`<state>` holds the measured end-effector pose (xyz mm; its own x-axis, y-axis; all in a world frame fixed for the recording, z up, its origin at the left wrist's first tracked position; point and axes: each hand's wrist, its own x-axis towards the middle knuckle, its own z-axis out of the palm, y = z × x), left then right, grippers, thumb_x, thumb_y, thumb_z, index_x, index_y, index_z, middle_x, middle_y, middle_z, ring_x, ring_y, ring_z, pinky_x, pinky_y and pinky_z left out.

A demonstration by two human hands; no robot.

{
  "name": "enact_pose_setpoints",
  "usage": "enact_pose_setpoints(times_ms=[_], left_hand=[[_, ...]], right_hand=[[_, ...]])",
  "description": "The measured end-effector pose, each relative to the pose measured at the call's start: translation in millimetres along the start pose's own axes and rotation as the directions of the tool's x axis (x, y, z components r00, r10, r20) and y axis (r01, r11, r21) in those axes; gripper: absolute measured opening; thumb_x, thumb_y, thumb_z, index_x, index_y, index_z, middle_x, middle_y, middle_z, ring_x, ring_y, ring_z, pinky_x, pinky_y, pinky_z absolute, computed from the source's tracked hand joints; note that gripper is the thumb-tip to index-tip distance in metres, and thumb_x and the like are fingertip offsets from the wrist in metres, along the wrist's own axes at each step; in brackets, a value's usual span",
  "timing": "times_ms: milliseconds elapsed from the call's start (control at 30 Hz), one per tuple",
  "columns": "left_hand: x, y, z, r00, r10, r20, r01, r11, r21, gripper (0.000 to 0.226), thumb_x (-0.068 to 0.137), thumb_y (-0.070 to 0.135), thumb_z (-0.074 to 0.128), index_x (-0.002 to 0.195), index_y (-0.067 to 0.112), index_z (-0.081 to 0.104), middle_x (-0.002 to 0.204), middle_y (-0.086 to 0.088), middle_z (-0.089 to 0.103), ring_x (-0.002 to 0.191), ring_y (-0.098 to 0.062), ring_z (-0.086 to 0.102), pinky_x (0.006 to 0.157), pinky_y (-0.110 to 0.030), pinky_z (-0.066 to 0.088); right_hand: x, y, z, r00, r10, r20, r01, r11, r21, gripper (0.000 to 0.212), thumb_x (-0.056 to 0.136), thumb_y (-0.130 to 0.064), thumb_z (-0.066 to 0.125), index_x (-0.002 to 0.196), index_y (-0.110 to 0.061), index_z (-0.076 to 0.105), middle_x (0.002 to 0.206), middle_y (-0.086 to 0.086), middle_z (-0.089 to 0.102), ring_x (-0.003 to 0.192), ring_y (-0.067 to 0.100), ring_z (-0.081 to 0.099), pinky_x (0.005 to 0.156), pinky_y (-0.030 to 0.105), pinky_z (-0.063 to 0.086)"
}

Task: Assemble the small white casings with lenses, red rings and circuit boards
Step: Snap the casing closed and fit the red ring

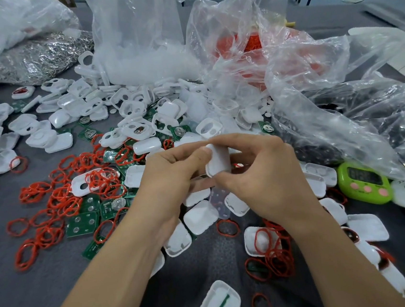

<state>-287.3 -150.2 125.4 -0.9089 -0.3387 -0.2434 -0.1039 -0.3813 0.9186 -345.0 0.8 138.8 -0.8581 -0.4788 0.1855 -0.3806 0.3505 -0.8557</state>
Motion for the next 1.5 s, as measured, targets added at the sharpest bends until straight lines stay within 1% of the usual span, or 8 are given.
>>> enact_pose_setpoints(times_ms=[233,400,600,833,1000,1133,1267,1500], left_hand=[[-0.8,4.2,-2.1,0.974,-0.169,0.153,0.166,0.986,0.028,0.031,0.105,0.027,0.052,0.106,0.004,0.074,0.102,-0.019,0.078,0.091,-0.029,0.078,0.062,-0.035,0.063],[-3.0,4.4,-2.3,0.859,-0.247,0.448,0.336,0.933,-0.130,0.055,0.095,0.036,0.051,0.128,-0.007,0.058,0.111,-0.024,0.074,0.099,-0.030,0.075,0.077,-0.042,0.062],[0.1,2.5,-0.2,0.889,-0.196,0.415,0.307,0.926,-0.221,0.044,0.090,0.031,0.059,0.120,0.002,0.071,0.123,-0.026,0.070,0.105,-0.028,0.074,0.090,-0.040,0.061],[-2.4,9.7,-0.2,0.867,-0.164,0.471,0.351,0.872,-0.342,0.040,0.094,0.029,0.053,0.125,0.012,0.072,0.123,-0.019,0.072,0.104,-0.026,0.075,0.081,-0.036,0.063],[-3.8,12.3,-1.0,0.852,-0.129,0.507,0.350,0.861,-0.368,0.040,0.097,0.024,0.050,0.132,0.017,0.068,0.126,-0.022,0.070,0.104,-0.029,0.075,0.088,-0.040,0.062],[-5.1,13.6,-2.8,0.832,-0.118,0.542,0.358,0.861,-0.361,0.040,0.101,0.023,0.047,0.136,0.017,0.066,0.133,-0.019,0.067,0.108,-0.029,0.073,0.091,-0.039,0.061],[-4.4,14.9,-4.7,0.833,-0.133,0.538,0.362,0.866,-0.345,0.040,0.102,0.022,0.046,0.137,0.014,0.064,0.138,-0.020,0.064,0.113,-0.031,0.071,0.091,-0.040,0.061],[-2.2,11.5,-5.0,0.832,-0.177,0.526,0.368,0.885,-0.285,0.041,0.099,0.016,0.049,0.136,0.010,0.064,0.130,-0.020,0.068,0.107,-0.031,0.072,0.087,-0.040,0.062]], right_hand=[[7.7,6.6,-6.8,0.996,0.086,0.005,-0.084,0.958,0.274,0.052,0.064,-0.015,0.086,0.113,-0.031,0.078,0.109,-0.015,0.078,0.096,0.009,0.076,0.083,0.035,0.063],[9.6,6.1,-12.7,0.994,0.072,0.080,-0.097,0.918,0.383,0.049,0.061,-0.016,0.088,0.107,-0.028,0.080,0.102,-0.006,0.080,0.101,0.009,0.074,0.078,0.021,0.057],[8.4,1.3,-16.0,0.986,0.099,0.137,-0.149,0.891,0.428,0.050,0.068,0.000,0.088,0.111,-0.023,0.080,0.103,0.001,0.080,0.097,0.018,0.076,0.083,0.030,0.058],[11.6,1.6,-31.9,0.967,0.227,0.119,-0.231,0.571,0.788,0.046,0.067,-0.018,0.082,0.112,-0.014,0.073,0.111,0.001,0.076,0.094,0.012,0.067,0.083,0.030,0.052],[10.9,1.9,-33.2,0.973,0.229,-0.036,-0.140,0.705,0.695,0.039,0.074,0.004,0.076,0.106,-0.017,0.067,0.110,0.007,0.075,0.079,0.012,0.062,0.067,0.025,0.050],[8.6,-1.9,-26.9,0.974,0.050,-0.222,0.022,0.950,0.310,0.035,0.068,-0.028,0.075,0.100,-0.029,0.062,0.096,-0.003,0.073,0.072,0.008,0.067,0.060,0.024,0.054],[8.9,-0.9,-24.6,0.970,-0.039,-0.240,0.077,0.985,0.154,0.042,0.062,-0.040,0.073,0.103,-0.037,0.061,0.097,-0.007,0.071,0.075,0.015,0.072,0.058,0.034,0.060],[9.7,1.5,-27.3,0.966,-0.050,-0.253,0.085,0.988,0.129,0.041,0.066,-0.036,0.073,0.105,-0.038,0.063,0.101,-0.011,0.073,0.077,0.016,0.074,0.058,0.032,0.059]])
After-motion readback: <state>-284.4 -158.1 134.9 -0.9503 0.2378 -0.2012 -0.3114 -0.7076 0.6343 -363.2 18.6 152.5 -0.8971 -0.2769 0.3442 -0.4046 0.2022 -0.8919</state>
